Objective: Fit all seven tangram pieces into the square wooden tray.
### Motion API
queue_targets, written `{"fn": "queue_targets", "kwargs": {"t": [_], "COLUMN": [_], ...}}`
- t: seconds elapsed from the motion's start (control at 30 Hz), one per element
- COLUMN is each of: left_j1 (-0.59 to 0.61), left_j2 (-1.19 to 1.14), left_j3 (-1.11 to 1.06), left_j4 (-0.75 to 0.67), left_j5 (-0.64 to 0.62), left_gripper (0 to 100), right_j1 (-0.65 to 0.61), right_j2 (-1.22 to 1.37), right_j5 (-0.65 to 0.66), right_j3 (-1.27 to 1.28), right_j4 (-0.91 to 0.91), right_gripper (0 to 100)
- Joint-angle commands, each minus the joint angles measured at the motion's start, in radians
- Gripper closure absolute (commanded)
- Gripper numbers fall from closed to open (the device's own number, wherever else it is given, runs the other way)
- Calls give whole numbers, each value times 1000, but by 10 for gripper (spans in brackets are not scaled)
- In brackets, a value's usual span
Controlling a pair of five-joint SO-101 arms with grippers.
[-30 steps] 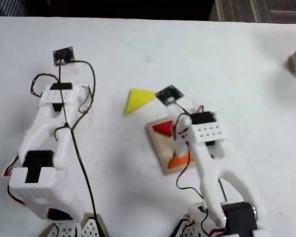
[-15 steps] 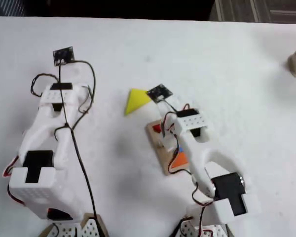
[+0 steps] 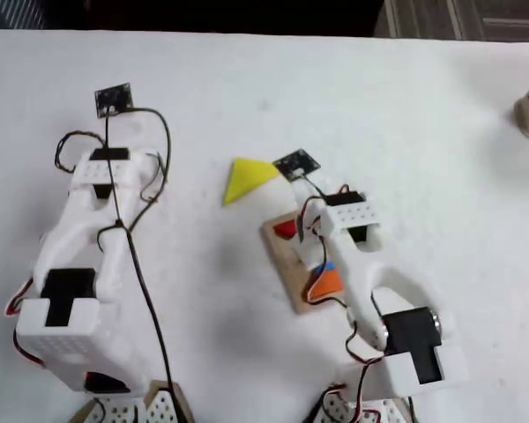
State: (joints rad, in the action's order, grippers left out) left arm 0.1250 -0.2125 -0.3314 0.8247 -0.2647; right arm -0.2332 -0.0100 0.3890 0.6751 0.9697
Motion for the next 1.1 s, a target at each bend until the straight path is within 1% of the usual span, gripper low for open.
{"fn": "queue_targets", "kwargs": {"t": [0.0,0.2,0.3,0.43,0.53,0.6,0.7,0.8,0.9,0.93,1.0,1.03,1.07], "left_j1": [-15,-15,-19,-53,-99,-114,-150,-193,-236,-251,-282,-294,-302], "left_j2": [7,7,10,13,16,16,16,7,5,5,5,5,5], "left_j3": [25,25,23,25,31,34,78,186,262,275,278,281,281], "left_j4": [-23,-20,-18,5,28,37,61,161,215,222,213,203,187], "left_j5": [11,11,11,11,14,49,166,186,193,219,313,367,414], "left_gripper": [978,978,978,978,976,976,964,880,726,667,576,557,561], "right_j1": [33,31,33,41,81,127,197,245,266,275,300,318,341], "right_j2": [-30,-185,-255,-334,-386,-406,-423,-427,-423,-426,-427,-427,-423], "right_j5": [-6,-14,-15,-15,-15,-15,-15,-15,-15,-11,-8,-6,-5], "right_j3": [-26,38,101,164,195,203,203,203,210,221,235,238,242], "right_j4": [36,28,-13,-47,-47,-47,-47,-47,-47,-48,-65,-71,-76], "right_gripper": [979,979,979,979,979,979,979,979,979,979,979,979,979]}}
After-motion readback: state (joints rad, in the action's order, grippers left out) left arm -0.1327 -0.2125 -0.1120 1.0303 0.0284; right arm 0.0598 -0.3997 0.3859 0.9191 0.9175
